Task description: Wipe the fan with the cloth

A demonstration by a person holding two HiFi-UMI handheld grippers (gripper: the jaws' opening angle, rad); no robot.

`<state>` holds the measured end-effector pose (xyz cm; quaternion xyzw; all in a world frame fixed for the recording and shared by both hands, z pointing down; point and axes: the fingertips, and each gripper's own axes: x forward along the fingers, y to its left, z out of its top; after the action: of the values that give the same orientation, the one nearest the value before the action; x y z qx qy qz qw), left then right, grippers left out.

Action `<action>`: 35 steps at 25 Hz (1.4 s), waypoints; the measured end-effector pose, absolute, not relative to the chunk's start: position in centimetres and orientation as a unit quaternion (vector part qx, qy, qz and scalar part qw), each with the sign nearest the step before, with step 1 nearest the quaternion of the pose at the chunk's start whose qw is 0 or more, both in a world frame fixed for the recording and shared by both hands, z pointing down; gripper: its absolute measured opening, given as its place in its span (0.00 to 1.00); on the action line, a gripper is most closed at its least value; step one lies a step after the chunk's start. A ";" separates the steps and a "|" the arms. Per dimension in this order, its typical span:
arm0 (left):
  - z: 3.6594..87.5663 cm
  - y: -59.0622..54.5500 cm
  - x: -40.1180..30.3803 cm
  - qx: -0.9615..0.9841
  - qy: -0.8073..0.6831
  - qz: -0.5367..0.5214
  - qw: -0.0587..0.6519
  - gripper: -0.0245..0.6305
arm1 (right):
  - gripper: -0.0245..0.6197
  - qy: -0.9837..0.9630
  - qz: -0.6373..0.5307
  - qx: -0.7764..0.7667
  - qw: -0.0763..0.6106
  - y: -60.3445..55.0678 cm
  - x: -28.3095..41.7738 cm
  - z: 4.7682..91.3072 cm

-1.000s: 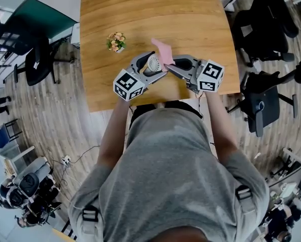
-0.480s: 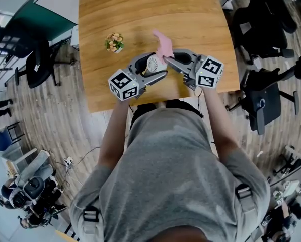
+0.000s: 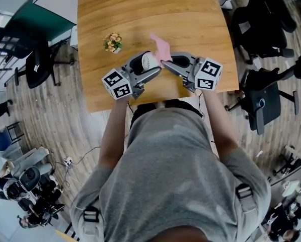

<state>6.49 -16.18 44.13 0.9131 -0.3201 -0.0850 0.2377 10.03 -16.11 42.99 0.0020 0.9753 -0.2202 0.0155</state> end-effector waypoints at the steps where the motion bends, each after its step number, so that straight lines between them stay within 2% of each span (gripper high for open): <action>1: 44.0 -16.3 6.6 0.913 -0.315 -0.090 0.245 0.60 | 0.09 0.976 -0.217 0.005 0.016 -16.0 10.0 42.8; 9: 41.9 -15.0 6.5 0.915 -0.221 -0.171 0.291 0.60 | 0.09 0.976 -0.213 -0.001 0.032 -17.4 8.9 41.3; 16: 39.7 -13.7 6.5 0.913 -0.152 -0.224 0.303 0.60 | 0.09 0.978 -0.209 -0.006 0.026 -17.0 8.3 41.7; 22: 38.2 -14.7 2.8 0.892 -0.132 -0.290 0.319 0.60 | 0.09 0.976 -0.214 -0.020 0.023 -16.9 5.2 41.7; 35: 39.8 -14.1 -0.8 0.884 -0.126 -0.291 0.343 0.60 | 0.09 0.978 -0.198 -0.057 -0.022 -12.9 1.9 43.5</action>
<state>-0.82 -14.15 39.81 0.8843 -0.1263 -0.2912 0.3425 1.94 -12.90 43.48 -0.0568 0.9783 -0.1978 -0.0221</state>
